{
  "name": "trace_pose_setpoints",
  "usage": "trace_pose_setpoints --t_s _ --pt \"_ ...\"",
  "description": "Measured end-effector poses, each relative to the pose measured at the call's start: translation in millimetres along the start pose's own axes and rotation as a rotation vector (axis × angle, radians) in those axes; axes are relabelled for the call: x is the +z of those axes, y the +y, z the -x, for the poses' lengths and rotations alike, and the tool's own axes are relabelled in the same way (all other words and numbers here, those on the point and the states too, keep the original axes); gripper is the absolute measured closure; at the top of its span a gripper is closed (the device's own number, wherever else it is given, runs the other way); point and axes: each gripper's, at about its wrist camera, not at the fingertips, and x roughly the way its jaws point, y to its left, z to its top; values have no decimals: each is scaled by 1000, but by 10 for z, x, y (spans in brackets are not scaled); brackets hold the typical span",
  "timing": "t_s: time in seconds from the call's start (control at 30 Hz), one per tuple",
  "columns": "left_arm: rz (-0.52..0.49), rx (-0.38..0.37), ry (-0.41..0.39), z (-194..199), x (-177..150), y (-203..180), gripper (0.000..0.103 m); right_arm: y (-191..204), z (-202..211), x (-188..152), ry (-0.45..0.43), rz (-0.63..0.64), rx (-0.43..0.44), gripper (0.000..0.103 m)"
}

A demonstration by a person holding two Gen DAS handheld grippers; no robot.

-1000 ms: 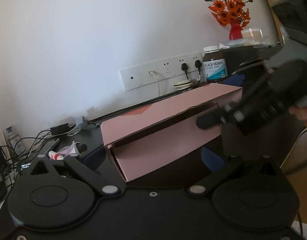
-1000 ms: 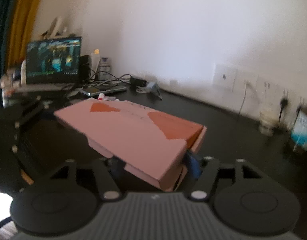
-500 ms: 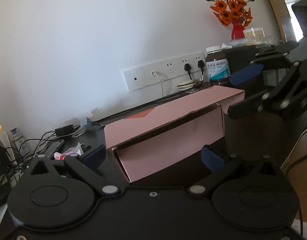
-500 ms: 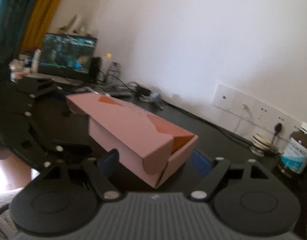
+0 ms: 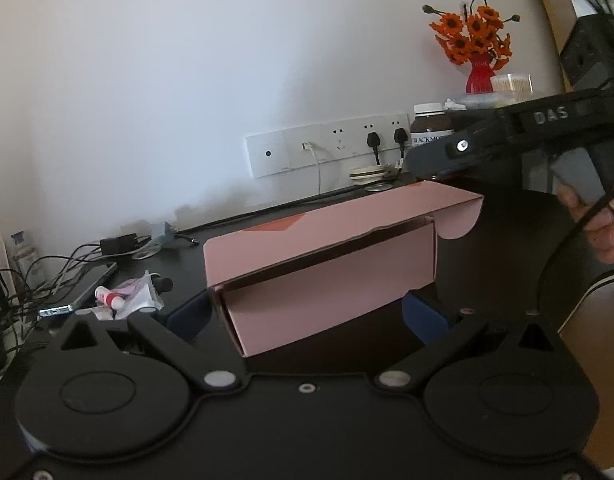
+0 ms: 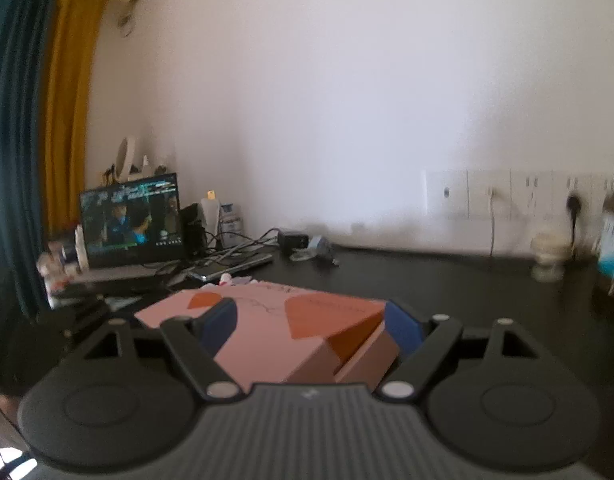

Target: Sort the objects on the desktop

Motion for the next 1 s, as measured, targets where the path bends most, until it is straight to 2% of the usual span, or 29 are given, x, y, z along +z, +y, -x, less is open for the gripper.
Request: trace_pose_setpoints --t_s 0.17,0.33,0.53,0.7,0.8,1.0 --pt "6 -5 6 -28 -23 12 0 -149 -157 -73 57 -107 34 22" --pt "17 -16 17 -60 -26 12 0 -218 -227 -118 76 -172 84 22" --pt "16 -18 45 -129 -57 3 0 -158 -267 -170 74 -125 74 21" --pt "25 -29 87 -204 -87 32 0 -157 -310 -224 107 -111 63 21" --pt "38 -34 83 -201 -99 48 0 -140 -331 -249 120 -97 54 21" --pt "60 -37 61 -141 -31 62 0 -253 -308 -253 113 -192 91 20"
